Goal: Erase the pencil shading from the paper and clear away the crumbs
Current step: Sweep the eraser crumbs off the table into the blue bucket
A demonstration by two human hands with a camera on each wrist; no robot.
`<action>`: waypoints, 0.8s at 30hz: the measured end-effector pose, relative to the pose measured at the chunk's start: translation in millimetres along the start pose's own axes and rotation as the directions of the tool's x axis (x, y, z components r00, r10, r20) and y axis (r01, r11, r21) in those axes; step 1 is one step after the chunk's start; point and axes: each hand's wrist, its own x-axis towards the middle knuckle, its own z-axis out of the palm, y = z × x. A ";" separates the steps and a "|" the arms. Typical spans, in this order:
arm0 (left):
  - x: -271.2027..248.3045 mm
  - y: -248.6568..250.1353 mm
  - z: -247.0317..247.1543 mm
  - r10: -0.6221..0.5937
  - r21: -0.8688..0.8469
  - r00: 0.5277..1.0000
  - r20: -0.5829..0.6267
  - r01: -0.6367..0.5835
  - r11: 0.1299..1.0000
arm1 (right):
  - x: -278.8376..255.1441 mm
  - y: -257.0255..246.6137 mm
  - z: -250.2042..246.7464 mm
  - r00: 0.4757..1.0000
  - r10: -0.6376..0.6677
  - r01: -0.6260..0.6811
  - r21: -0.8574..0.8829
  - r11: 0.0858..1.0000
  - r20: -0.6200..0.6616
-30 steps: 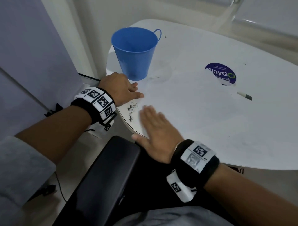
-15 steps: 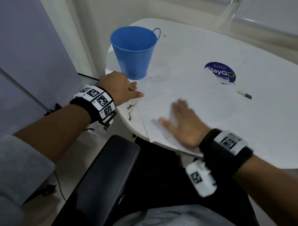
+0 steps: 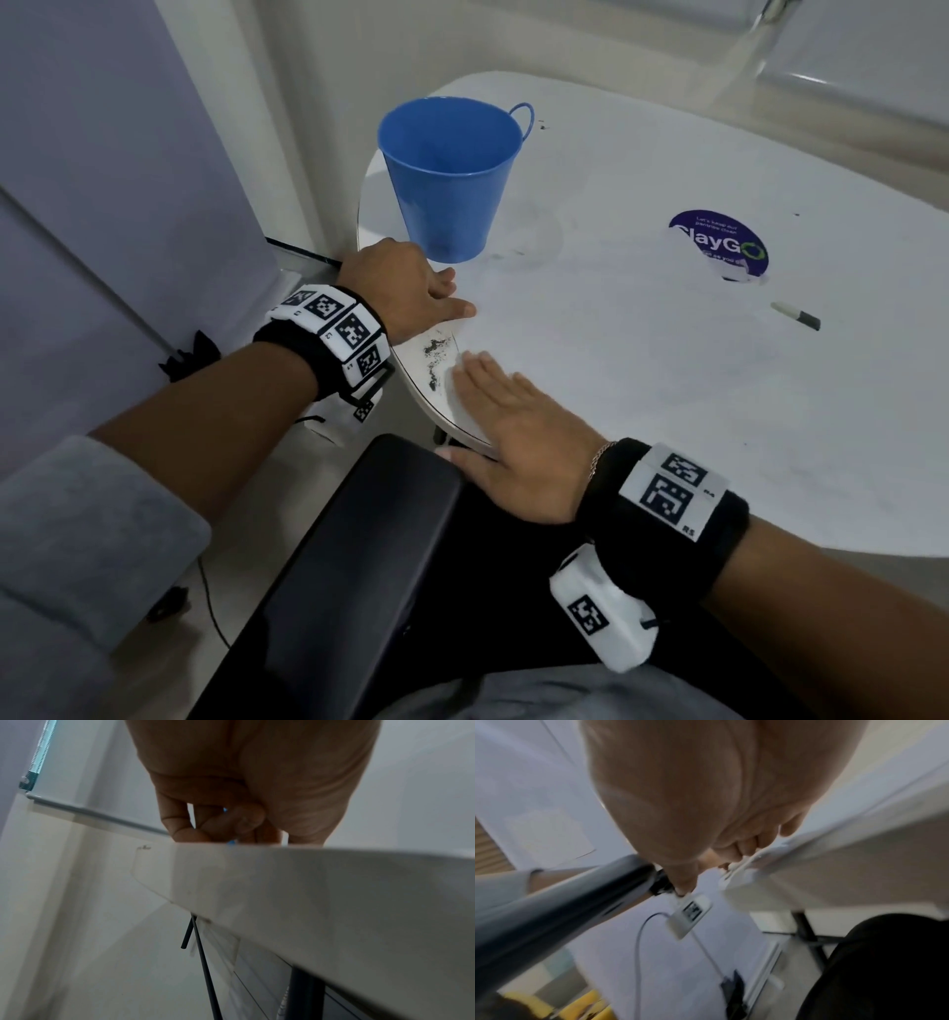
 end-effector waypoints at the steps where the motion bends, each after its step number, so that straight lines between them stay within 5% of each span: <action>1: 0.2 -0.2 -0.1 0.002 -0.002 1.000 -0.005 -0.002 1.000 | 2.9 2.7 -4.3 0.998 0.057 -0.057 0.015 0.998 -0.019; 3: 1.0 -0.7 0.7 0.009 0.000 1.000 -0.016 -0.009 1.000 | 8.1 4.6 -9.2 0.990 0.138 -0.138 0.008 0.990 -0.016; 8: -0.2 -0.2 0.5 0.034 0.021 0.999 -0.029 -0.034 0.999 | 15.9 -7.4 -8.5 1.000 0.011 -0.011 0.034 0.999 0.000; 12: -1.9 -0.7 0.3 0.067 0.043 0.998 -0.013 -0.066 0.997 | 15.6 17.0 -15.2 0.976 0.205 -0.197 0.099 0.975 -0.077; 17: -9.6 -3.6 1.6 0.095 -0.235 0.987 -0.129 -0.124 0.964 | 5.1 35.5 -12.9 0.954 0.292 -0.286 0.090 0.954 -0.062; 20: -20.1 -2.2 -5.8 0.112 -0.415 0.925 -0.364 -0.269 0.869 | 0.8 47.2 -15.2 0.929 0.362 -0.354 0.102 0.930 -0.074; 24: -14.8 -5.9 -30.2 0.029 -0.323 0.742 -0.670 -0.327 0.888 | -6.1 62.7 -20.3 0.897 0.436 -0.425 0.135 0.895 -0.065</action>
